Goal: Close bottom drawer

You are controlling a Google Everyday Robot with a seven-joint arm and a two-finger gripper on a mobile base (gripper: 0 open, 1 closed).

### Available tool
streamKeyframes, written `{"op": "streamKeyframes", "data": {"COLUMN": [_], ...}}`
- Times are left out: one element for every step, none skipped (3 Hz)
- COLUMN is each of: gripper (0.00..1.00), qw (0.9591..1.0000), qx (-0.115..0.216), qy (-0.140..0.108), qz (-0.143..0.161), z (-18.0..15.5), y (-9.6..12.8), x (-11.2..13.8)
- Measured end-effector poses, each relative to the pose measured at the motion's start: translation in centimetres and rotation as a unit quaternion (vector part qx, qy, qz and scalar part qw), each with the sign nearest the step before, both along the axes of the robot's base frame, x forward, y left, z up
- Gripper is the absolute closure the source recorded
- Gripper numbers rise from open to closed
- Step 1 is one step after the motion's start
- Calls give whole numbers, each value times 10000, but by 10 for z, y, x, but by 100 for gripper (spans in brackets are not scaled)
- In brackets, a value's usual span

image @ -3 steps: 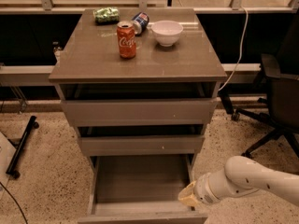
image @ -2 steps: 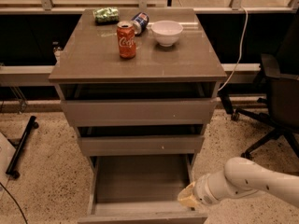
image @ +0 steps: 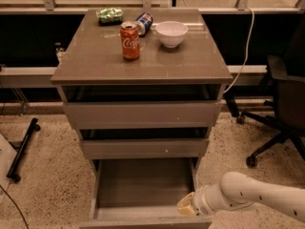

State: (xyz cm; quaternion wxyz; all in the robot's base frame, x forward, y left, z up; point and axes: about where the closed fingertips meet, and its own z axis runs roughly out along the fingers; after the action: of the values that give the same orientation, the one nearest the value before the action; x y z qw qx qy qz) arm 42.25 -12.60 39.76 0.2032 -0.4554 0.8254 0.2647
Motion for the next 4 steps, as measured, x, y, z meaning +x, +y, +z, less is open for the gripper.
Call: {"op": "streamKeyframes", "data": {"gripper": [100, 100, 100, 100], "qw": [9998, 9989, 9974, 9953], "qx": [46, 261, 451, 487], "qy": [34, 77, 147, 179], "qz": [-169, -369, -541, -820], "z": [-23, -45, -67, -85], "y": [-4, -11, -19, -29], "x": [-1, -4, -6, -8]}}
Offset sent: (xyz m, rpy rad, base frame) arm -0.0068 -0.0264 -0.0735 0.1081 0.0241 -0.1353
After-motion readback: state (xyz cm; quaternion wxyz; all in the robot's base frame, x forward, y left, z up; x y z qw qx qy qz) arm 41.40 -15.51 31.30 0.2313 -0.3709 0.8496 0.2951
